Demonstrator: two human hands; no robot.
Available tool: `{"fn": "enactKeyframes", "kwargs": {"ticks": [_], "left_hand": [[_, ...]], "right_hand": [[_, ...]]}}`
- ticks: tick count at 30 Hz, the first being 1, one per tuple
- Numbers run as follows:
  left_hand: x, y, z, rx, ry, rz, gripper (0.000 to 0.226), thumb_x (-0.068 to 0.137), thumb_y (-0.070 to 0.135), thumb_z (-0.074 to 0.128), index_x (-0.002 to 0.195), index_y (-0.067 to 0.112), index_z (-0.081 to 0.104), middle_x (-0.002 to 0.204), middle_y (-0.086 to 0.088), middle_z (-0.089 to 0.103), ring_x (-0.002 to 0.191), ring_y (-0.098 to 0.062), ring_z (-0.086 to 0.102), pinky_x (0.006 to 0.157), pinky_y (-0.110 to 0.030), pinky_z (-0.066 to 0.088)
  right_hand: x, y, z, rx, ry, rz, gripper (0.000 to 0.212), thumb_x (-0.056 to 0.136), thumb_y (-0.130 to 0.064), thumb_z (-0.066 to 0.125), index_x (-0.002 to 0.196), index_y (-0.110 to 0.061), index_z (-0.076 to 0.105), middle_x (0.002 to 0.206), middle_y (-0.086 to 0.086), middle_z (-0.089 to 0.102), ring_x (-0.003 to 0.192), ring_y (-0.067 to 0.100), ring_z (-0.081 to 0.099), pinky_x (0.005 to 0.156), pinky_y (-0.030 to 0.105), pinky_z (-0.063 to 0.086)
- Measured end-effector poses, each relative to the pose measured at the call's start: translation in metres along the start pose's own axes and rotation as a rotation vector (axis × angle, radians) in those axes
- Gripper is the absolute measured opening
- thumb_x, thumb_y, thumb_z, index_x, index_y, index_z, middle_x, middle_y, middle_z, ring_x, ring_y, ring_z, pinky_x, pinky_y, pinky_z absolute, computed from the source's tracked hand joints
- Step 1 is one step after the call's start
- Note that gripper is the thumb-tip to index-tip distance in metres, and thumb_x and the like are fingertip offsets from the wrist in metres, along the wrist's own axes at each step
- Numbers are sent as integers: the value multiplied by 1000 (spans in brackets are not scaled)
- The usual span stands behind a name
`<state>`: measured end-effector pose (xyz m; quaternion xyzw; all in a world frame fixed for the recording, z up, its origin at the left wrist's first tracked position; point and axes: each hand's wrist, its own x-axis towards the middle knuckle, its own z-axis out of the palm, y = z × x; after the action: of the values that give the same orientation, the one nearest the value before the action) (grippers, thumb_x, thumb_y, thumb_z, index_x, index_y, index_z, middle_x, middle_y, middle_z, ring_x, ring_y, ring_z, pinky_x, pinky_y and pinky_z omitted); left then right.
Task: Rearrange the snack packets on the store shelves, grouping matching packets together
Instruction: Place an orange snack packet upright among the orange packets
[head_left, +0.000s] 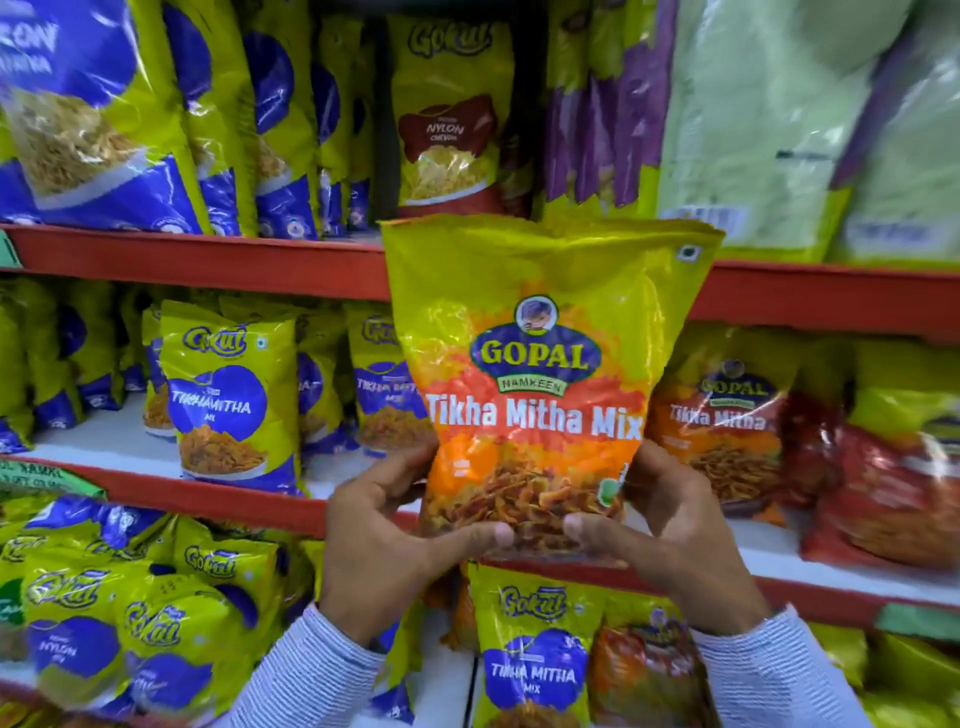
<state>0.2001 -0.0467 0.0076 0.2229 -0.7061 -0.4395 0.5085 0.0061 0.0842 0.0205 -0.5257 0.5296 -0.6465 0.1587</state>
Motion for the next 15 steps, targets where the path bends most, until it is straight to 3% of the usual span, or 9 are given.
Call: {"fn": "enactKeyframes", "kwargs": {"ticks": [2,7,11,13,15], "left_hand": [[-5,1,14,-15,-25,-26,82,33,37,97,109,17,72,99,4,80,95,-18,75,82,-39,63],[-18,-1,51,-84,-82,-80,88,31,28,98,113,11,70,99,1,81,91,-16,76,71,-23,61],[-30,-8,98,-91,-156,-139,83,35,14,102,112,11,68,97,4,81,90,-14,76,67,-19,59],[-30,-10,126,-93,-181,-146,76,40,8,98,109,16,68,98,7,80,90,-9,76,68,-17,58],[-27,-9,157,-91,-204,-141,72,44,9,97,108,22,68,99,13,80,93,-5,74,71,-15,58]], "right_hand": [[-7,3,-14,-8,0,4,58,59,-16,87,112,-11,67,105,5,78,99,19,71,84,24,55],[-28,12,-49,-35,37,24,54,64,-12,86,114,-12,66,107,6,77,102,23,71,88,31,56],[-49,26,-89,-36,99,56,62,61,-25,89,116,-12,66,109,9,76,104,26,70,91,45,56],[-55,33,-110,-24,130,71,65,60,-33,90,116,-14,66,110,10,76,105,25,70,90,44,57],[-57,41,-136,-41,166,59,58,62,-24,88,115,-12,66,110,9,77,103,22,70,87,36,58]]}}
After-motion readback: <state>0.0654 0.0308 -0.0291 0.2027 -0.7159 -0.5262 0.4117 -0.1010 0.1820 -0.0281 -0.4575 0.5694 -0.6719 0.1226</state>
